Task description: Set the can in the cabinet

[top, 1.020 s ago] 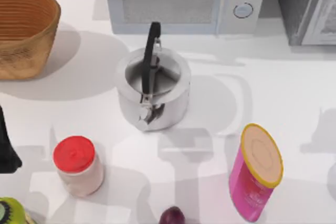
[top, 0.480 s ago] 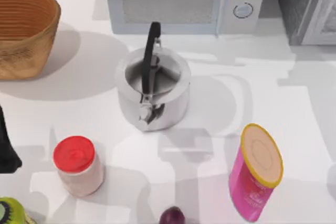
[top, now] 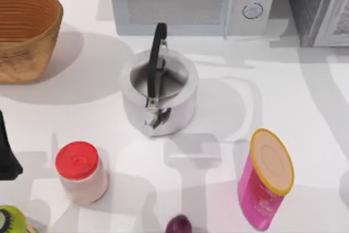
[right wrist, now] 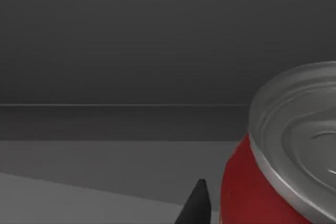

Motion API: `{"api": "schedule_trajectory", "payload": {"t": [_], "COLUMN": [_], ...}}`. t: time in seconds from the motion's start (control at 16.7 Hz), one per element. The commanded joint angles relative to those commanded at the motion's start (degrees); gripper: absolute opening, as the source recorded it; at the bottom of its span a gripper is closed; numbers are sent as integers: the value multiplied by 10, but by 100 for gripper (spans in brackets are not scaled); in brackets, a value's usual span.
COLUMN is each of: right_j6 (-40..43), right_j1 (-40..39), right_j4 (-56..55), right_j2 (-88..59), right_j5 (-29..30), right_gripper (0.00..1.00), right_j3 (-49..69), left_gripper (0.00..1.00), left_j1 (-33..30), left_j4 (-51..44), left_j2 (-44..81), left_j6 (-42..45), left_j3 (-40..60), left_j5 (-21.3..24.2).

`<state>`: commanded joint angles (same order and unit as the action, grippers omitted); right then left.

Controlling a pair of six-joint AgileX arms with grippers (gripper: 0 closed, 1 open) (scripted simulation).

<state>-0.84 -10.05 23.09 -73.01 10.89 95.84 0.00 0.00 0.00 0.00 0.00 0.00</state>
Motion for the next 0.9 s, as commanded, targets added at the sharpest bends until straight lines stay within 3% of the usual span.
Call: {"api": "schedule_trajectory", "payload": {"t": [0.6, 0.9], "right_j6": [-2, 2], "right_j1": [-3, 4], "right_j4": [11, 44], "right_j2": [-37, -135], "right_j5": [1, -8], "right_gripper": [0, 0], "right_j3": [48, 172], "left_gripper": [100, 100], "left_j1": [0, 0], "left_j4": [0, 0], "left_j2": [0, 0], "left_j6": [0, 0], "left_j3": [0, 0], "left_j5": [0, 0]}}
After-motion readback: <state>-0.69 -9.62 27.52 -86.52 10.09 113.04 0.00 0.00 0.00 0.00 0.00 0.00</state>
